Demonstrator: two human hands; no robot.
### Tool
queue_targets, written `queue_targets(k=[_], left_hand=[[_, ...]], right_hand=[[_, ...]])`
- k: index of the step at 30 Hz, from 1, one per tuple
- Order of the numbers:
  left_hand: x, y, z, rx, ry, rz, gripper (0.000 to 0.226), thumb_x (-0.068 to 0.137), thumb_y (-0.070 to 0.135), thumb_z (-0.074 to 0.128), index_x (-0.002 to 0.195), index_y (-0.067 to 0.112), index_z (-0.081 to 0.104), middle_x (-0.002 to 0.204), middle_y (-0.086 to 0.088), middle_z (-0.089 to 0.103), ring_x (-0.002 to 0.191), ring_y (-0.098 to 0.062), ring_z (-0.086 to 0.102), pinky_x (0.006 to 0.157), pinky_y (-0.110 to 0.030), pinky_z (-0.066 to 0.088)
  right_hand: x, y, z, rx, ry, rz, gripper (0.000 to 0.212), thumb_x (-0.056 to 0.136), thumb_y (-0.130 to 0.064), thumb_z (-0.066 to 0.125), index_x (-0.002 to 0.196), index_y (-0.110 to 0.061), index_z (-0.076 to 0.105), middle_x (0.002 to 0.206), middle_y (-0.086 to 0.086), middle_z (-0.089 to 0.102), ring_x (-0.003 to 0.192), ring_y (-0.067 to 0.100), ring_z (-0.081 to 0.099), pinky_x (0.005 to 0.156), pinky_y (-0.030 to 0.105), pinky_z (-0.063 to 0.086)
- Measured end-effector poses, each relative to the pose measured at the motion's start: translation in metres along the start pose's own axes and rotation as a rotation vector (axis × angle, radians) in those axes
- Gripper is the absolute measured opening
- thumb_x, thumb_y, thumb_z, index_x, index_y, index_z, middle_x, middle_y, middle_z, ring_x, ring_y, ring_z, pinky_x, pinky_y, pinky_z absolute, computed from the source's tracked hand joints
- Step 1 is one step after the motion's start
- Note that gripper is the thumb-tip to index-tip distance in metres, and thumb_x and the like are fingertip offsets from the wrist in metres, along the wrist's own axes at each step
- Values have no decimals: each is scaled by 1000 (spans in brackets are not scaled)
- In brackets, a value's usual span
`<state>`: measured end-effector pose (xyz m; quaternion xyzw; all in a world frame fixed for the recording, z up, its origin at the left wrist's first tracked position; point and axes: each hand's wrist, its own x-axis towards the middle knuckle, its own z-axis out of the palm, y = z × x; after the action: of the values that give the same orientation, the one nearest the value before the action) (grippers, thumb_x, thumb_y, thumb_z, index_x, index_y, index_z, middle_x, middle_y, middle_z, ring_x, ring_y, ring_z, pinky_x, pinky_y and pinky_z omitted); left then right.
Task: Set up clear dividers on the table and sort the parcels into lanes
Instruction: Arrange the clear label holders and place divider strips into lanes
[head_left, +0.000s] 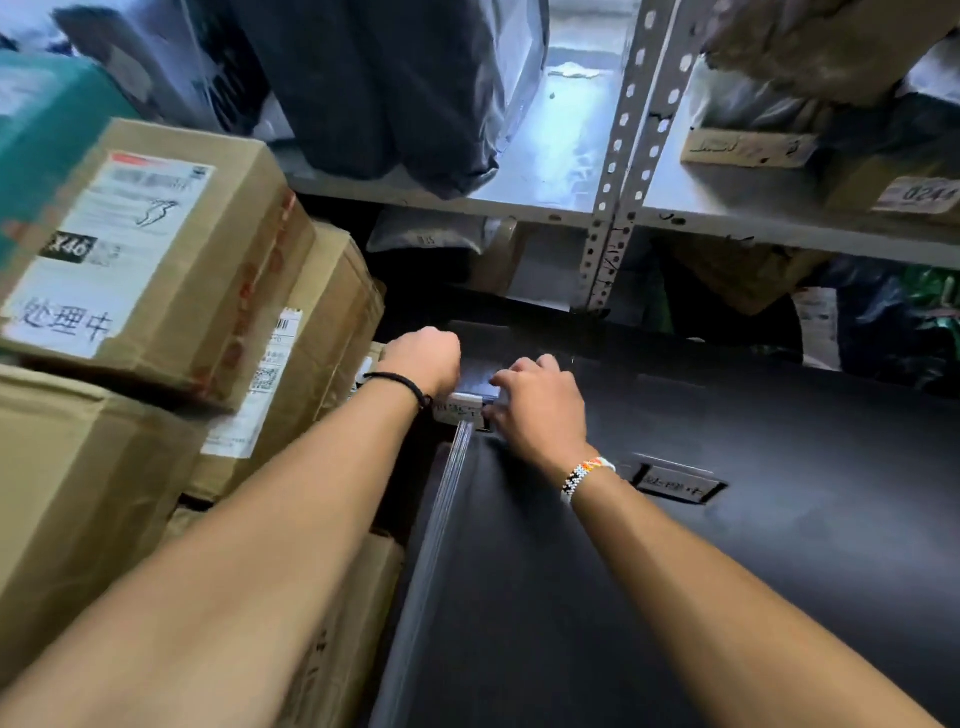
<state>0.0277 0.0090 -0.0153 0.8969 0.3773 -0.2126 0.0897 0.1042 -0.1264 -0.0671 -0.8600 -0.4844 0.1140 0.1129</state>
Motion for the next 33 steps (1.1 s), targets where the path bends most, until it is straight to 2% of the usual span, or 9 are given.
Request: queue_targets(k=[6, 11, 19, 21, 24, 27, 29, 31, 33], left_hand=[[8, -7, 21, 65, 5, 110, 33, 89, 9, 68, 120, 19, 74, 122, -13, 69, 113, -36, 69, 91, -42, 57], [7, -8, 18, 139, 62, 136, 30, 93, 6, 64, 119, 16, 74, 121, -13, 68, 113, -37, 69, 86, -41, 54], [-24, 3, -30, 115, 284, 208, 26, 94, 14, 66, 119, 20, 75, 117, -11, 70, 108, -36, 70, 83, -42, 54], [-36, 9, -41, 67, 305, 228, 25, 95, 16, 67, 118, 20, 76, 115, -11, 70, 105, -36, 69, 84, -42, 54], [-59, 23, -56, -142, 312, 260, 21, 92, 21, 73, 110, 28, 82, 106, -7, 75, 98, -31, 71, 87, -42, 57], [-86, 48, -52, -469, 323, 307, 23, 87, 20, 79, 104, 34, 84, 91, 1, 79, 76, -16, 68, 79, -34, 58], [-104, 74, -38, -688, 319, 347, 22, 85, 15, 82, 102, 28, 85, 92, 1, 81, 80, -11, 71, 81, -32, 57], [-118, 105, -22, -936, 307, 340, 20, 84, 12, 84, 102, 20, 85, 94, 2, 82, 91, -10, 74, 89, -34, 58], [-134, 144, -4, -1267, 219, 324, 15, 87, 11, 82, 99, 20, 85, 95, 2, 82, 96, -12, 75, 93, -35, 59]], right_hand=[[18, -7, 25, -59, -85, -6, 26, 97, -45, 64, 115, -34, 78, 115, -5, 61, 116, 25, 48, 83, 37, 38], [21, -10, 19, -30, -74, -7, 26, 97, -48, 64, 116, -35, 78, 115, -7, 61, 116, 23, 47, 86, 38, 41], [3, -4, -44, 160, 104, 40, 31, 91, -49, 76, 118, -33, 79, 118, -5, 64, 113, 22, 51, 89, 40, 46], [-9, -1, -59, 245, 153, 79, 40, 87, -47, 80, 124, -32, 76, 122, -4, 63, 116, 21, 54, 91, 40, 48], [-36, 15, -86, 475, 212, 175, 67, 81, -42, 88, 142, -30, 63, 129, -3, 58, 119, 18, 57, 99, 40, 52], [-72, 39, -106, 796, 256, 256, 87, 75, -31, 94, 151, -35, 52, 133, 0, 60, 114, 17, 65, 102, 39, 54], [-101, 55, -115, 1015, 284, 313, 99, 74, -25, 95, 156, -37, 43, 137, 0, 60, 108, 16, 71, 98, 39, 58], [-129, 73, -122, 1251, 305, 369, 99, 77, -21, 93, 158, -35, 38, 137, 2, 64, 104, 14, 75, 88, 34, 61], [-159, 97, -130, 1431, 260, 379, 82, 84, -22, 87, 154, -34, 46, 129, 0, 73, 104, 10, 76, 78, 31, 62]])
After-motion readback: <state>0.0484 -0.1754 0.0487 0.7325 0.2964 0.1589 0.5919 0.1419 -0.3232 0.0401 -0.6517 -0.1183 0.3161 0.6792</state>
